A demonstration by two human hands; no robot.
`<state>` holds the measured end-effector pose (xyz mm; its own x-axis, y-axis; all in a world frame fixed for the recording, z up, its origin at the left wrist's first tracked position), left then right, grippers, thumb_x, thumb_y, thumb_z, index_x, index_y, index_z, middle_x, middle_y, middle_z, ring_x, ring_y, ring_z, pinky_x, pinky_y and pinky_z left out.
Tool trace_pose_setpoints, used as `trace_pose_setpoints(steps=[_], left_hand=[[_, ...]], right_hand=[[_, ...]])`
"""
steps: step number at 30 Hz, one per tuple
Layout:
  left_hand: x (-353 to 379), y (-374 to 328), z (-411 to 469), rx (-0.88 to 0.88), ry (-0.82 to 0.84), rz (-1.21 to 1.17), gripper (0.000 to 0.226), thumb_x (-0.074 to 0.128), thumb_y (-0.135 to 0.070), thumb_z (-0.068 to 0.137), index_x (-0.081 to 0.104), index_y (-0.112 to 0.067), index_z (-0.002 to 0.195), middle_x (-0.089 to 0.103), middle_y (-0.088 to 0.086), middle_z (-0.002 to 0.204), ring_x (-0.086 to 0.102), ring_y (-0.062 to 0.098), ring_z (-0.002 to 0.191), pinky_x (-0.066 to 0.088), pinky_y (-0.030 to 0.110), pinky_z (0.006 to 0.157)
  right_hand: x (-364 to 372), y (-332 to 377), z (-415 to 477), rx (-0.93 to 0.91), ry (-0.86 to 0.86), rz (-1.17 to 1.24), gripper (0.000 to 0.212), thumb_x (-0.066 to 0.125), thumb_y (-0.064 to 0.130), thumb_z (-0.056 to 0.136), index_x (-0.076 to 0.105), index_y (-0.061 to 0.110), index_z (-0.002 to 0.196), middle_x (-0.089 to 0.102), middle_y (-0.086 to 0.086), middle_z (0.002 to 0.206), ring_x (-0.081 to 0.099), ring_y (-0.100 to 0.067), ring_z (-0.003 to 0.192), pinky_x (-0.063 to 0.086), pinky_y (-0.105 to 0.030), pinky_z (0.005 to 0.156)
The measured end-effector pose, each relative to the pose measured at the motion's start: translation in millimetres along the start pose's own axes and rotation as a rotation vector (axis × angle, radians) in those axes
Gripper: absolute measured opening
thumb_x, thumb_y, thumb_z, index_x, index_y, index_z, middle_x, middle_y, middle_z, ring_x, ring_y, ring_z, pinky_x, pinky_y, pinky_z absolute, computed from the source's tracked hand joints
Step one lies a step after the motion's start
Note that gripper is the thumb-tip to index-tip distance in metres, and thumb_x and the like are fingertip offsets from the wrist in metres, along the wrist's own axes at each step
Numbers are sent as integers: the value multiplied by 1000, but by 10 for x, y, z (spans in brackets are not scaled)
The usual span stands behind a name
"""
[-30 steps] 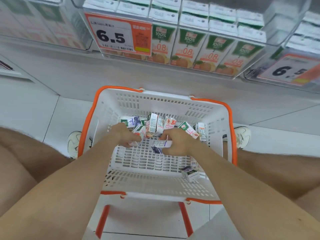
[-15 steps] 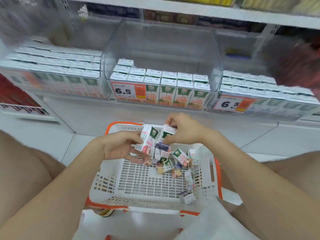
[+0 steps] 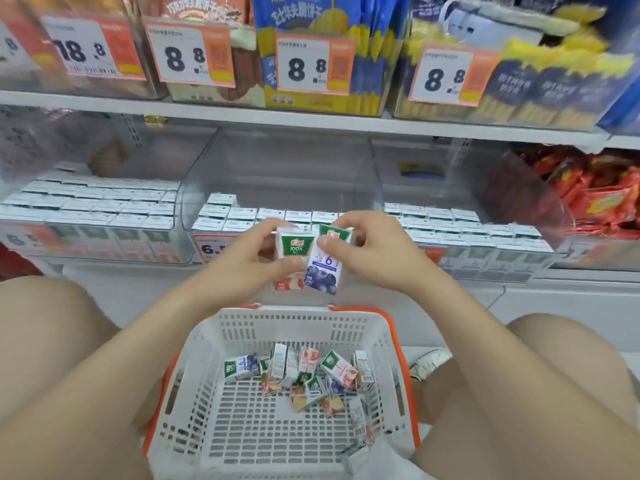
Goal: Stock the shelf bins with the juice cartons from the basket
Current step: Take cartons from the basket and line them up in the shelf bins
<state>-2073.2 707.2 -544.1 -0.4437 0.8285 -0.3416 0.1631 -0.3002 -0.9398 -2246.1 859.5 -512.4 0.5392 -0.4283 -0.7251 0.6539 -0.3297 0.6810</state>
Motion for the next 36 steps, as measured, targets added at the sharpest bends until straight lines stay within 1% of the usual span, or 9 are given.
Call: trace_pose_setpoints(steps=[7,13,16,19,21,27,31,34,36], left_hand=[[350,-502,494,163,-27,93,35,84,-28,90,63,-31,118,77,-11,110,75,17,95,63,49,84],[935,-634,794,402,-62,278,42,91,-27,81,70,-33,117,74,-25,105,70,1,100,52,16,86],[1204,-603,857,476,-64,334,48,92,-35,80,69,-36,123,65,-35,111,63,-5,109,45,15,98],[1403,-540,943,526,-66,439,53,86,-53,82,66,-36,127,66,-26,112,63,4,110,48,46,104],[1485,-547,973,508,-102,440,54,78,-61,85,64,-33,130,69,-21,109,65,6,106,47,52,104],[1527,-539,1001,439,-133,376,52,75,-60,89,59,-37,132,68,-28,104,67,-7,94,49,47,104],[1468,-542,960,362,-102,242,54,83,-46,86,63,-31,134,68,-25,108,65,-8,98,53,18,87],[1388,-569,916,309,-97,124,49,86,-35,85,65,-30,129,76,-18,107,71,1,98,56,22,86],[1297,-582,881,240,-101,9,45,88,-29,84,65,-26,122,79,-13,103,74,7,91,60,28,84]], right_hand=[[-681,-195,88,165,-397,99,23,67,40,90,73,19,82,64,8,58,54,-6,57,41,-26,56],[-1372,-983,237,276,-632,-62,25,65,38,95,66,18,111,73,-2,102,64,-25,96,41,-30,76],[-1595,-1451,274,274,-593,-262,33,67,22,98,57,11,127,68,-17,115,60,-38,105,42,-35,81],[-1740,-1825,293,323,-498,-454,43,70,10,95,59,12,137,59,-23,124,57,-44,113,46,-42,92],[-1767,-2012,315,327,-379,-551,47,69,7,95,60,16,140,55,-22,124,57,-45,112,47,-43,94],[-1639,-2162,452,373,-47,-625,45,58,12,100,58,16,145,62,-19,141,55,-43,130,46,-44,108],[-1588,-2059,442,452,25,-650,56,43,20,93,55,26,147,58,-15,148,51,-45,133,42,-53,113],[-1536,-1705,434,361,-115,-563,43,46,15,101,61,18,141,63,-13,141,56,-38,131,42,-47,111],[-1424,-1318,392,198,-265,-365,32,50,17,100,73,18,122,75,-6,114,69,-25,106,51,-35,94]])
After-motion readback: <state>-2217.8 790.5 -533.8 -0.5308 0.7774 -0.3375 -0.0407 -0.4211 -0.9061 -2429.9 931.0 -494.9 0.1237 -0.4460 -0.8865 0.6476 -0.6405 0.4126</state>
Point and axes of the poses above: each hand's wrist, its own z-axis towards the middle knuckle, its own x-axis out of the palm, y = z × x, the point moved 1 cm from there along z, towards the middle knuckle
